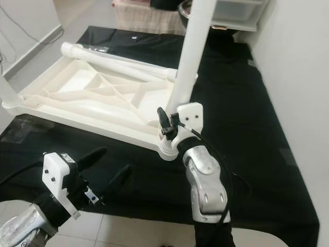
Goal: Building children table
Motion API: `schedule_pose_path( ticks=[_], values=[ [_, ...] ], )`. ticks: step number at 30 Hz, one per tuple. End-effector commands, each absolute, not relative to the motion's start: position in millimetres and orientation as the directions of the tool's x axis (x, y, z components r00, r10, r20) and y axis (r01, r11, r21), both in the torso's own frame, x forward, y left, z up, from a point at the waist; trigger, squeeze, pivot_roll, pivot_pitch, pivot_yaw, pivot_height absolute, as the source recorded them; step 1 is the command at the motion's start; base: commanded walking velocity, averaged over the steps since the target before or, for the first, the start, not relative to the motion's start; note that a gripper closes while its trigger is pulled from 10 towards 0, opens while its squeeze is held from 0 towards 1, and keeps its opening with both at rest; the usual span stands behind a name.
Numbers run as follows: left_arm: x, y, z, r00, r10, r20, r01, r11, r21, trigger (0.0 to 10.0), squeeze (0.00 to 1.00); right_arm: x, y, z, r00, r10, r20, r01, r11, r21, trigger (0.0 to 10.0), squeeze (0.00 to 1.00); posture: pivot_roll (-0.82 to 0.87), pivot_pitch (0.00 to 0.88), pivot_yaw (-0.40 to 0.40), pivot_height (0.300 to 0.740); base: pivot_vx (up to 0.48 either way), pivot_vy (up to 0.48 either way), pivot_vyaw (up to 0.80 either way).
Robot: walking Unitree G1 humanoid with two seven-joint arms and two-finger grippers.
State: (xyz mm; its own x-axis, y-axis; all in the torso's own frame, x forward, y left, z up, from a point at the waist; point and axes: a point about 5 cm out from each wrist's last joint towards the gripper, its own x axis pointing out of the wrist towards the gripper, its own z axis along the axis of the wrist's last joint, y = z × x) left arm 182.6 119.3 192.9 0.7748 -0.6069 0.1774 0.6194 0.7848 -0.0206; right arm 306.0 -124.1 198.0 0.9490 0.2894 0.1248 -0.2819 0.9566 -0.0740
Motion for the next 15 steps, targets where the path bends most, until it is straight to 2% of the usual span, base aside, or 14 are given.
schedule_pose_path(
  ticks=[1, 2, 3, 4, 5, 6, 9, 11, 13, 14, 15],
  values=[
    [182, 119, 191, 0.775, -0.608, 0.173, 0.621, 0.783, -0.029, 10.0, 0.0, 307, -135, 165, 0.972, 0.229, -0.057, -0.235, 0.963, -0.131, 0.0, 0.0, 0.13, 0.202, -0.08, 0.74, 0.0, 0.0, 0.0],
    [182, 120, 191, 0.776, -0.607, 0.173, 0.62, 0.784, -0.029, 10.0, 0.0, 307, -134, 166, 0.97, 0.234, -0.061, -0.24, 0.961, -0.137, 0.0, 0.0, 0.13, 0.202, -0.08, 0.74, 0.0, 0.0, 0.0],
    [182, 119, 191, 0.775, -0.607, 0.173, 0.62, 0.784, -0.03, 10.0, 0.0, 307, -133, 168, 0.97, 0.234, -0.062, -0.24, 0.962, -0.133, 10.0, 0.0, 0.12, 0.208, -0.076, 0.74, 0.0, 0.0, 0.0],
    [182, 119, 191, 0.774, -0.609, 0.173, 0.622, 0.783, -0.03, 10.0, 0.0, 305, -131, 172, 0.972, 0.23, -0.04, -0.233, 0.965, -0.117, 10.0, 0.0, 0.12, 0.208, -0.075, 0.74, 0.0, 0.0, 0.0],
    [182, 118, 191, 0.773, -0.61, 0.172, 0.623, 0.781, -0.031, 10.0, 0.0, 303, -129, 176, 0.968, 0.252, -0.01, -0.252, 0.963, -0.099, 10.0, 1.0, 0.12, 0.208, -0.075, 0.74, 0.0, 0.0, 0.0],
    [182, 118, 191, 0.773, -0.611, 0.173, 0.624, 0.78, -0.032, 10.0, 0.0, 303, -125, 182, 0.948, 0.317, 0.033, -0.315, 0.948, -0.051, 10.0, 1.0, 0.11, 0.209, -0.073, 0.74, 0.0, 0.0, 0.0],
    [182, 118, 191, 0.772, -0.611, 0.173, 0.625, 0.78, -0.032, 10.0, 0.0, 302, -123, 186, 0.93, 0.362, 0.065, -0.361, 0.932, -0.022, 10.0, 1.0, 0.11, 0.209, -0.073, 0.74, 0.0, 0.0, 0.0],
    [182, 117, 191, 0.771, -0.612, 0.174, 0.626, 0.779, -0.034, 10.0, 0.0, 304, -123, 197, 0.853, 0.503, 0.138, -0.511, 0.859, 0.024, 10.0, 1.0, 0.11, 0.212, -0.072, 0.74, 0.0, 0.0, 0.0],
    [182, 116, 192, 0.77, -0.613, 0.175, 0.627, 0.778, -0.036, 10.0, 0.0, 308, -129, 206, 0.767, 0.62, 0.165, -0.627, 0.779, -0.013, 10.0, 1.0, 0.11, 0.214, -0.074, 0.74, 0.0, 0.0, 0.0],
    [182, 116, 192, 0.77, -0.613, 0.176, 0.627, 0.778, -0.036, 10.0, 0.0, 311, -133, 209, 0.74, 0.652, 0.165, -0.658, 0.753, -0.025, 10.0, 0.76, 0.12, 0.216, -0.075, 0.74, 0.0, 0.0, 0.0],
    [182, 116, 192, 0.77, -0.613, 0.176, 0.627, 0.778, -0.036, 10.0, 0.0, 311, -133, 209, 0.74, 0.652, 0.165, -0.658, 0.753, -0.025, 10.0, 0.76, 0.12, 0.216, -0.075, 0.74, 0.0, 0.0, 0.0]
  ],
)
